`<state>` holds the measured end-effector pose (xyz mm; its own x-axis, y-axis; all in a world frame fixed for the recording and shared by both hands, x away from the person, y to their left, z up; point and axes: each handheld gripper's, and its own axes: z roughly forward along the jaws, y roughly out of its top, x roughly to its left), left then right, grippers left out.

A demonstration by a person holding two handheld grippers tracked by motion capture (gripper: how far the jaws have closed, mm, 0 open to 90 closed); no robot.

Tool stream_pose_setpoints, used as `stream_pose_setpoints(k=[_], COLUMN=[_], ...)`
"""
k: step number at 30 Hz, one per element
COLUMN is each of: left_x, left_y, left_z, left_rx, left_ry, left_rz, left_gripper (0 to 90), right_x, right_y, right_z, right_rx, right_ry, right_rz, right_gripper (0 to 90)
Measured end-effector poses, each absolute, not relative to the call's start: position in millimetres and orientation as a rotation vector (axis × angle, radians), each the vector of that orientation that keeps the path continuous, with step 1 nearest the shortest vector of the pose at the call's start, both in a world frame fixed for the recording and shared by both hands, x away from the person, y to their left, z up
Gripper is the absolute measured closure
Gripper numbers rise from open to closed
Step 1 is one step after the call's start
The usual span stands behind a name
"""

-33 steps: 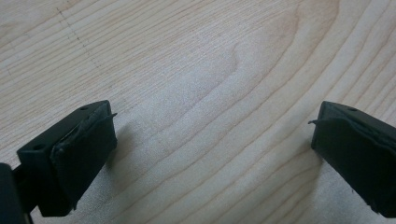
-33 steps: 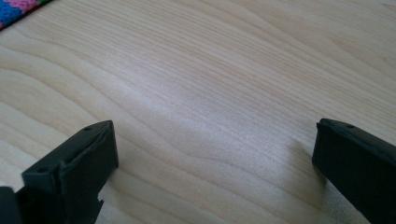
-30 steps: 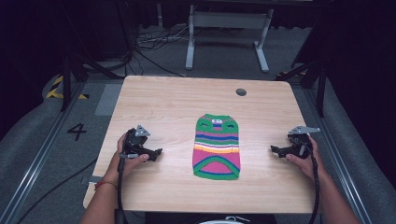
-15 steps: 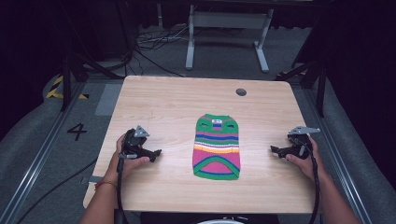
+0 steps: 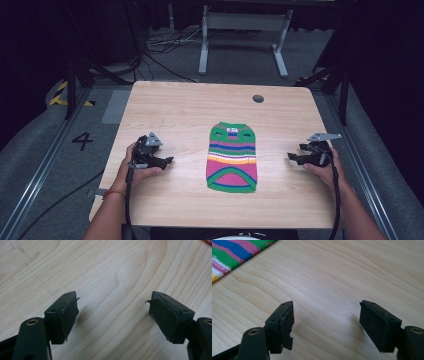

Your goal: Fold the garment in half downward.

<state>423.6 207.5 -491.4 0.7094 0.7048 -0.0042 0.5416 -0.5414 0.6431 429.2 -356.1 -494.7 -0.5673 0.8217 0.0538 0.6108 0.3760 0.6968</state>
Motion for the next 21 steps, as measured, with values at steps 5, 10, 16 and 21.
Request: stream_pose_setpoints(k=[5, 10, 16, 21], left_x=[442, 458, 474, 494], left_y=[193, 174, 149, 126], left_z=[-478, -474, -475, -475], left_rx=[2.280, 2.270, 2.295, 2.282], left_ry=[0.887, 0.864, 0.816, 0.788], left_rz=[0.316, 0.300, 0.301, 0.271], left_gripper=[25.2, 29.2, 32.7, 35.2], right_x=[437, 453, 471, 493], right_y=[-340, -318, -295, -273], right_z=[-482, -472, -467, -464], right_rx=[1.203, 1.162, 1.113, 1.068], right_ry=[2.359, 2.389, 2.417, 2.431], right_rz=[1.013, 1.038, 1.062, 1.057], right_gripper=[36.1, 39.8, 42.5, 45.5])
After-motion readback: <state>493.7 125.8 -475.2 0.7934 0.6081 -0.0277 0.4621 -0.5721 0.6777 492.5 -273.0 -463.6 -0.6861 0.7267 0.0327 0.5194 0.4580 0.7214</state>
